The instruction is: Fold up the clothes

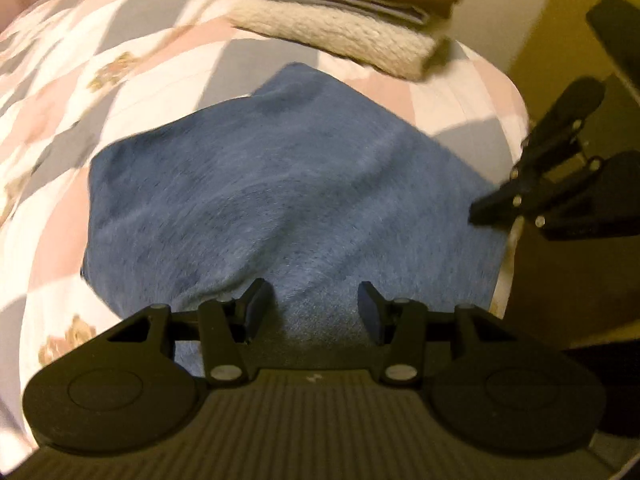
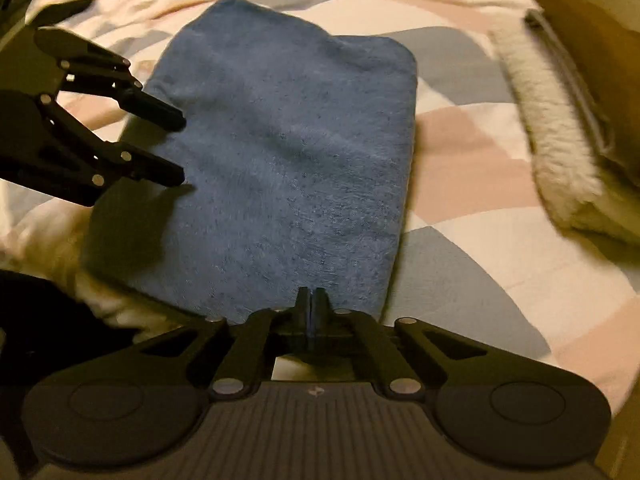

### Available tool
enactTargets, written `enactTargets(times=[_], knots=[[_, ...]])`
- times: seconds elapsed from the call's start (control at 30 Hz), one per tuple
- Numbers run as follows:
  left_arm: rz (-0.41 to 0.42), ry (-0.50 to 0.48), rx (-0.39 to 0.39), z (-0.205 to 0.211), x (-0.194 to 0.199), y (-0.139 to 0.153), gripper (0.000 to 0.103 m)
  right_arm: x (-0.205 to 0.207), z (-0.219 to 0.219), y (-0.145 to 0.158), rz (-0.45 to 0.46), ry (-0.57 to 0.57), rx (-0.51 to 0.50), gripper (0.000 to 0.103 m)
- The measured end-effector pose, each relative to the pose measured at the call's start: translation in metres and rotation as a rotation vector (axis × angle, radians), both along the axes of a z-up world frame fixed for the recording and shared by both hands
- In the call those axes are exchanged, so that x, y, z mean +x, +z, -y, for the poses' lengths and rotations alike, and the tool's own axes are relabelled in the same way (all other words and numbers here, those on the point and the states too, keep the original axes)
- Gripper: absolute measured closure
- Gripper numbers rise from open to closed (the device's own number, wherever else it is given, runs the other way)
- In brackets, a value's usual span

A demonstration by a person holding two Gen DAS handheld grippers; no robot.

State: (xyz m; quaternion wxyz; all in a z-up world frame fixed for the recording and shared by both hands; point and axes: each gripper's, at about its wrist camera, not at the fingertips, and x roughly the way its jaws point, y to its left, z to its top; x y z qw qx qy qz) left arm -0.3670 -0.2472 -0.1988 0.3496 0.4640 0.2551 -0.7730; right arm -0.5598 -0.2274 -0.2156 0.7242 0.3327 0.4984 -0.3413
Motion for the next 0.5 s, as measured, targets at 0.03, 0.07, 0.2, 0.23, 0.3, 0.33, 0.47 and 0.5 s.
enactTargets(times=[0.03, 0.07, 0.2, 0.23, 0.3, 0.33, 0.47, 0.5], knots=[[0.018, 0.032, -0.007, -0.004, -0.003, 0.001, 0.059, -0.006, 0.008, 0.001, 0.02, 0.033, 0.029, 0.103], [0.039, 0.068, -0.018, -0.009, -0.005, 0.002, 0.059, -0.011, 0.015, 0.003, 0.038, 0.067, 0.061, 0.103], [0.055, 0.222, -0.005, -0.029, -0.013, 0.014, 0.068, -0.01, 0.049, 0.038, 0.098, 0.186, 0.064, 0.093], [0.037, 0.254, -0.006, -0.034, -0.016, 0.019, 0.068, -0.008, 0.06, 0.048, 0.127, 0.198, 0.023, 0.084], [-0.015, 0.304, -0.014, -0.041, -0.027, 0.027, 0.068, -0.003, 0.086, 0.058, 0.177, 0.195, -0.023, 0.082], [-0.044, 0.323, -0.014, -0.042, -0.033, 0.029, 0.068, 0.0, 0.099, 0.055, 0.19, 0.186, -0.027, 0.082], [-0.197, 0.358, 0.011, -0.037, -0.057, 0.023, 0.07, 0.013, 0.141, 0.029, 0.185, 0.195, -0.052, 0.082], [-0.231, 0.356, 0.026, -0.036, -0.064, 0.016, 0.07, 0.016, 0.148, 0.018, 0.166, 0.218, -0.06, 0.083]])
